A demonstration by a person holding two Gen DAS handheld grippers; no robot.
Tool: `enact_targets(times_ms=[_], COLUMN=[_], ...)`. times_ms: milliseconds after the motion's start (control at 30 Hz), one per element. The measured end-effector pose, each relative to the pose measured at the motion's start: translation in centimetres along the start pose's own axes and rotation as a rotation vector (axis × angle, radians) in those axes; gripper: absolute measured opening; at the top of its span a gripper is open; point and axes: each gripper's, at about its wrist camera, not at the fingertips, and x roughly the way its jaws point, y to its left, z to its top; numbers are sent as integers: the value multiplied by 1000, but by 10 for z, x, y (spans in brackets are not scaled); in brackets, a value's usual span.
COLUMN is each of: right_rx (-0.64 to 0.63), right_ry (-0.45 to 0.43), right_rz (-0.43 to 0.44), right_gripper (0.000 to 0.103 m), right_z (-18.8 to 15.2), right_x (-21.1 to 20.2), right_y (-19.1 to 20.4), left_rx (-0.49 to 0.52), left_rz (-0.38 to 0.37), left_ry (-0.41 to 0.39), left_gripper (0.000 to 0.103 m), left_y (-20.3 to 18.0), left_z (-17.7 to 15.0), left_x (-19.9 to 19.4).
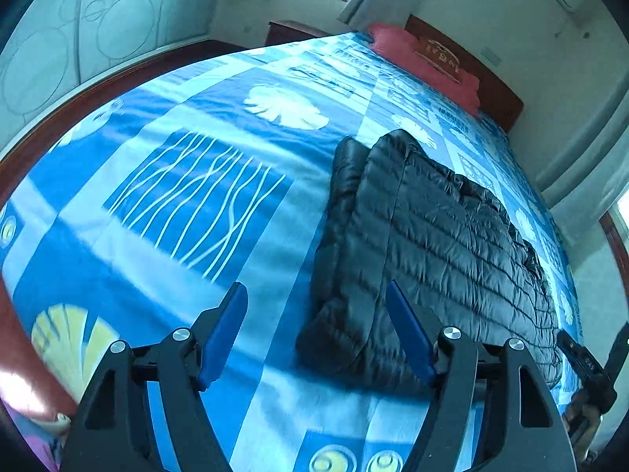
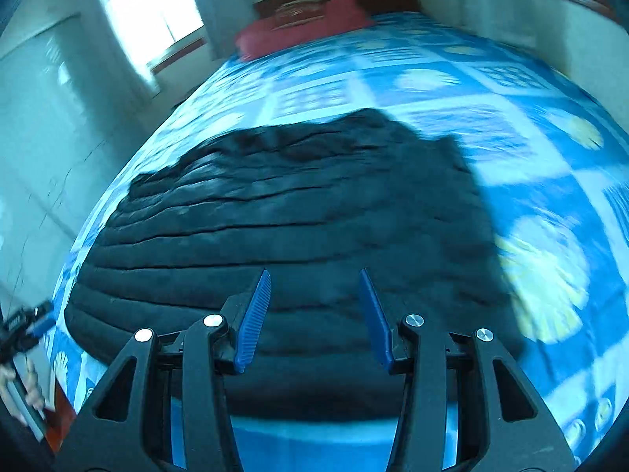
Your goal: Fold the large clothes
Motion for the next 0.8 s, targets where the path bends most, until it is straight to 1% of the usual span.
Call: enact_targets(times_ms=[67, 133, 200, 300, 367, 467, 600, 733, 800], right_rx=[-30, -55, -82, -113, -131, -133, -134, -135, -141], right_ry=[17, 17, 7, 5, 31, 103, 86, 83, 77], right_rz=[20, 28, 33, 29, 8, -25, -34, -35, -39], right_gripper=[45, 45, 45, 45, 45, 45, 46, 46, 46], right_z=[13, 25, 37, 49, 51, 42, 36, 33, 31], right_x=[18, 30, 41, 62, 83, 119, 129, 131, 132], right_y=[22, 42, 60, 80, 87, 84, 80, 79, 80], left_rx=[42, 56, 49, 50, 67, 67, 71, 100, 103], left_rz=[-2, 2, 2, -3, 14, 13, -12, -11, -17], left_ry=[12, 30, 42, 56, 64, 85, 106, 143, 161], left_gripper=[72, 72, 72, 72, 72, 72, 72, 76, 76], left_y=[-9, -13, -15, -18, -22, -24, -30, -39, -40], left_z=[13, 22, 31, 40, 45, 52, 58, 63, 63], left_x=[14, 27, 40, 54, 65, 77, 89, 107, 113])
